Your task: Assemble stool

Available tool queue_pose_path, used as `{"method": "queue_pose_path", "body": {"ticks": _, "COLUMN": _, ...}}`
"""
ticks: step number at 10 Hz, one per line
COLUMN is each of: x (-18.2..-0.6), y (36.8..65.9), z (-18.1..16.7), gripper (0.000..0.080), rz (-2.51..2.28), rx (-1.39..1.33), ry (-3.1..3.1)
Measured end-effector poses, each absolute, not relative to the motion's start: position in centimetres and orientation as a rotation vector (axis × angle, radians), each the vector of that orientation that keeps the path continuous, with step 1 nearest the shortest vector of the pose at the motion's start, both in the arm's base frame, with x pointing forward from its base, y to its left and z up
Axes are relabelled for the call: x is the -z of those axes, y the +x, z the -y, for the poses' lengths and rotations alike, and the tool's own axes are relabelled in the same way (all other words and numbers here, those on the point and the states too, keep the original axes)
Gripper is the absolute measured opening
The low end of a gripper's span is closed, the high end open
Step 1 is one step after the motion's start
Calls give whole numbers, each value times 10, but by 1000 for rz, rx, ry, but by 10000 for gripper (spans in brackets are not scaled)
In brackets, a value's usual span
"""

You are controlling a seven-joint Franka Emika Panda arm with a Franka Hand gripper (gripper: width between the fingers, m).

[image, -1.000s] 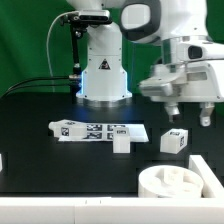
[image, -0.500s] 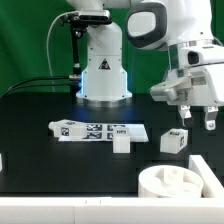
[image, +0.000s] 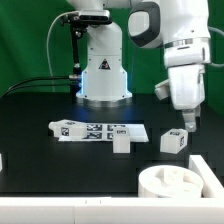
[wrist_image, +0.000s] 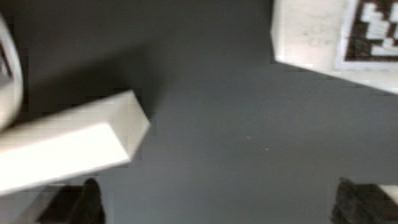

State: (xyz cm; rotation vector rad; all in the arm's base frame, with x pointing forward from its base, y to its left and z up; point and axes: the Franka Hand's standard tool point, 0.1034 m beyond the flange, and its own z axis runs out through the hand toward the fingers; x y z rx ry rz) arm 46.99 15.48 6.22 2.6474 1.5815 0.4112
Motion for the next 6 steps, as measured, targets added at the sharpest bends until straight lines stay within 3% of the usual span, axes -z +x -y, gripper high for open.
{"method": "queue_pose_path", "body": {"ticks": 5, "x": -62, "y": 472, "z": -151, "gripper": 649, "rz": -1225, "rx": -443, "ry": 2867}}
{"method": "queue_pose_path", "body": {"ticks": 6, "x": -60, "y": 473, "z": -139, "gripper": 649, "rz": -959, "rx": -404, "ry": 2991}}
